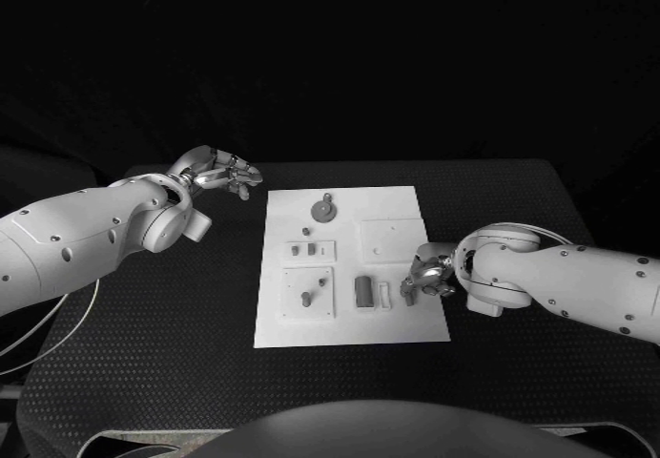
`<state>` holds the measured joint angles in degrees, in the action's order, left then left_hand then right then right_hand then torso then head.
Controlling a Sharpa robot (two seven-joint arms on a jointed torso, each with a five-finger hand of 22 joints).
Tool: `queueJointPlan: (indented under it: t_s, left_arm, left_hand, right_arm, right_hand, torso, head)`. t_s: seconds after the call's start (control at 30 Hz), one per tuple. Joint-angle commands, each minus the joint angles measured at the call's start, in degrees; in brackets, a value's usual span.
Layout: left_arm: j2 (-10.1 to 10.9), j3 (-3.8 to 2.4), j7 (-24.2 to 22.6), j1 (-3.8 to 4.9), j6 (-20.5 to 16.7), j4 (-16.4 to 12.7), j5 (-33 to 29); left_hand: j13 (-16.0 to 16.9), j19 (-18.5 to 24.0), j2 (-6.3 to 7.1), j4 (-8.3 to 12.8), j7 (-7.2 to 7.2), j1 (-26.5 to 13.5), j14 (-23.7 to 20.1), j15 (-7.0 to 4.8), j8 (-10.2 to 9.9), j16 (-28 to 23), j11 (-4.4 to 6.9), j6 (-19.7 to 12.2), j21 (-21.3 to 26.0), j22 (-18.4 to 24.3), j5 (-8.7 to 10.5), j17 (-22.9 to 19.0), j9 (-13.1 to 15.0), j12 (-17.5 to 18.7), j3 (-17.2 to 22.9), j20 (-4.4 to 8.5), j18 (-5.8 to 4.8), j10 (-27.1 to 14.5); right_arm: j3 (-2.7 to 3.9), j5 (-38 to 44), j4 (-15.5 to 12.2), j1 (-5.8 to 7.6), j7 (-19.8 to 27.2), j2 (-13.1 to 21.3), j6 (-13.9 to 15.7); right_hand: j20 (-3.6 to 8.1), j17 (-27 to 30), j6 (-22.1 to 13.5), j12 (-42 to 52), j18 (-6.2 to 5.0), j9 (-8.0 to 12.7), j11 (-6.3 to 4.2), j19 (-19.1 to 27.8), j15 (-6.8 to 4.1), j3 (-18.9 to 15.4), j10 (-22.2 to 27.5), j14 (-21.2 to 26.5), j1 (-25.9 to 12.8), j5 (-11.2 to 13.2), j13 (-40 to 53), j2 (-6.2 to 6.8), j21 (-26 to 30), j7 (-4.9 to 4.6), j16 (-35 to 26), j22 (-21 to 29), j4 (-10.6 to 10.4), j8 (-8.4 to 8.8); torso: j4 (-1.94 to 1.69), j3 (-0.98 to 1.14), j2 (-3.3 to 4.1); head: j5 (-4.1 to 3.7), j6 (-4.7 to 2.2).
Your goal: Assemble the parts on the task board
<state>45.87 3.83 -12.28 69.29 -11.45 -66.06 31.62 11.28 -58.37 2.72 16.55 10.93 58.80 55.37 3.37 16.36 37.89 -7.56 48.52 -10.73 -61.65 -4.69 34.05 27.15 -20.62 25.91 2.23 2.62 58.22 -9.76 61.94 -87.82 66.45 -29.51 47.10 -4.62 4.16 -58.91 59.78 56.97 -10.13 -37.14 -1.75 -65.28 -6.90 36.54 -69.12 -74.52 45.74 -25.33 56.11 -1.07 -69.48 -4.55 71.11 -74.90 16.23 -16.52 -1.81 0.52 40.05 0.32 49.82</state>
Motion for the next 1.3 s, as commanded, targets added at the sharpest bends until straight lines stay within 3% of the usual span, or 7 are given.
queueJointPlan:
  t_s: [0.03,0.53,1.3]
  left_arm:
    - [-0.05,-0.04,-0.33,0.07,0.4,-0.12,-0.35]
    - [0.02,-0.04,-0.26,0.08,0.42,-0.26,-0.35]
    - [-0.05,-0.04,-0.2,0.09,0.47,-0.23,-0.35]
  left_hand:
    - [0.06,-0.41,0.11,-0.21,-0.37,-0.57,0.27,-0.06,0.23,-0.34,0.08,0.05,-0.17,-0.07,-0.28,0.08,-0.06,-0.16,0.04,0.16,0.91,-0.39]
    - [0.07,-0.4,0.12,-0.17,-0.38,-0.59,0.27,-0.06,0.26,-0.37,0.09,0.06,-0.16,-0.09,-0.29,0.12,-0.06,-0.18,0.05,0.17,0.92,-0.42]
    - [0.1,-0.37,0.12,-0.13,-0.37,-0.66,0.25,-0.06,0.25,-0.46,0.07,-0.01,-0.12,-0.12,-0.29,0.2,-0.11,-0.2,0.08,0.17,0.92,-0.49]
  right_arm:
    - [-0.04,-9.2,-0.34,0.01,0.25,-0.07,3.03]
    - [-0.05,-11.36,0.24,0.06,-0.58,-2.04,4.57]
    - [-0.11,-6.82,2.53,0.02,-0.11,-4.91,1.45]
  right_hand:
    - [-0.1,-0.08,0.37,0.25,-4.87,-0.56,0.0,-0.21,-0.3,0.7,-0.25,-0.15,2.5,-0.27,0.09,-2.76,-0.35,-0.01,0.32,-1.06,0.72,-0.36]
    - [-0.14,-0.07,0.52,0.25,-4.87,-0.59,-0.04,-0.18,-0.3,0.61,-0.23,-0.15,2.44,-0.4,0.1,-2.69,-0.39,0.04,0.32,-1.03,0.71,-0.43]
    - [-0.31,0.14,0.13,-0.02,-4.87,-0.47,0.08,0.12,-0.33,0.22,0.26,0.09,2.19,0.39,0.03,-2.06,-0.19,-0.1,-0.03,-0.82,0.68,-0.12]
  torso:
    - [0.05,0.01,-0.01]
    - [0.1,0.05,0.0]
    - [0.03,0.05,-0.01]
  head:
    - [0.11,-0.03]
    - [0.07,0.07]
    - [0.18,0.18]
